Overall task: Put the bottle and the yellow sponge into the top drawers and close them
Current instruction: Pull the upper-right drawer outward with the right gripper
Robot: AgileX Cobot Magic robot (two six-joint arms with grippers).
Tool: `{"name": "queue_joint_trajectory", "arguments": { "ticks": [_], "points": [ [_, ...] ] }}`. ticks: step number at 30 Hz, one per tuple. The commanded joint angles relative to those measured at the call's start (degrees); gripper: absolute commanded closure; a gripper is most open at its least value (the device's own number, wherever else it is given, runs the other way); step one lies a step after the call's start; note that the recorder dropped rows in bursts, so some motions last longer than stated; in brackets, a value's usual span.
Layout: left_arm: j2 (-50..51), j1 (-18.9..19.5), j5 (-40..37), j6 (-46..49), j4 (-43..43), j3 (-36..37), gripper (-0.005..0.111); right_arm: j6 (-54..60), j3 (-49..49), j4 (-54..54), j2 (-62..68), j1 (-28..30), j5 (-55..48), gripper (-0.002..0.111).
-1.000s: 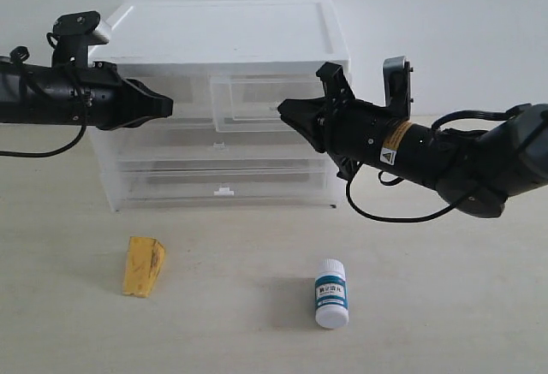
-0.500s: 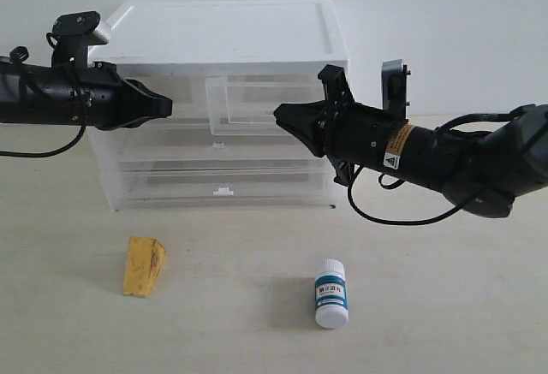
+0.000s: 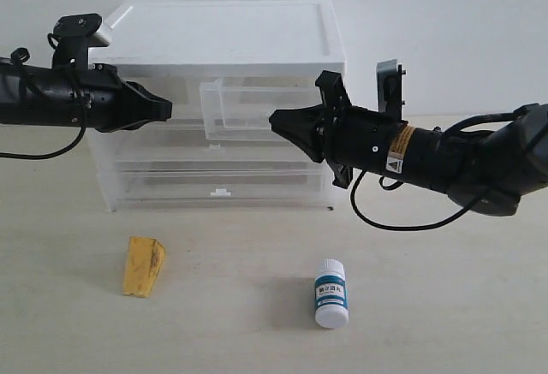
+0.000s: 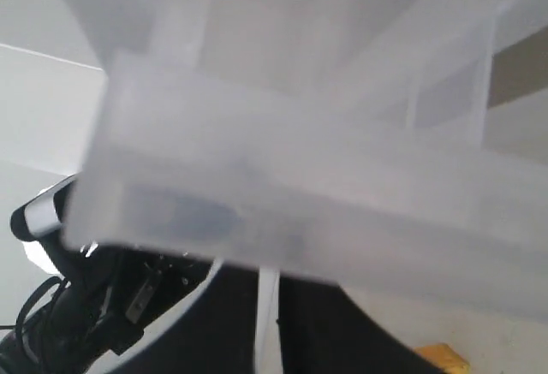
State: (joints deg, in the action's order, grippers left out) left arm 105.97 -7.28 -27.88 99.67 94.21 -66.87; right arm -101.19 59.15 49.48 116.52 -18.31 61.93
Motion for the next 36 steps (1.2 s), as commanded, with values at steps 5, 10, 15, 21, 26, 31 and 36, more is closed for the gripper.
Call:
{"name": "queue_joint_trajectory", "arguments": {
  "ticks": [5,10,15,21,26,31,36],
  "points": [
    [0.5,0.8,5.3,0.2,3.8,-1.2,0.103,4.5,-5.8,3.9,-4.1,-0.5,4.7,0.108],
    [0.5,0.8,5.3,0.2,3.8,-1.2,0.103,4.0,-7.9,4.7,-7.0,-0.5,6.0,0.108],
    [0.5,0.8,5.3,0.2,3.8,-1.2,0.103,4.8,-11.2,3.8,-9.3,-0.5,6.0,0.108],
    [0.5,0.8,5.4,0.2,3.6,-1.2,0.103,6.3,-13.2,3.3,-9.9,-1.0,6.7,0.108],
    [0.5,0.8,5.4,0.2,3.6,-1.2,0.103,7.4,-13.4,3.5,-9.9,-1.0,6.0,0.108],
    [0.5,0.8,5.4,0.2,3.6,-1.2,0.103,6.9,-13.5,4.5,-9.9,-2.0,6.3,0.108],
    [0.5,0.8,5.4,0.2,3.6,-1.2,0.103,7.1,-14.0,3.9,-9.9,-2.2,8.0,0.108]
  ]
}}
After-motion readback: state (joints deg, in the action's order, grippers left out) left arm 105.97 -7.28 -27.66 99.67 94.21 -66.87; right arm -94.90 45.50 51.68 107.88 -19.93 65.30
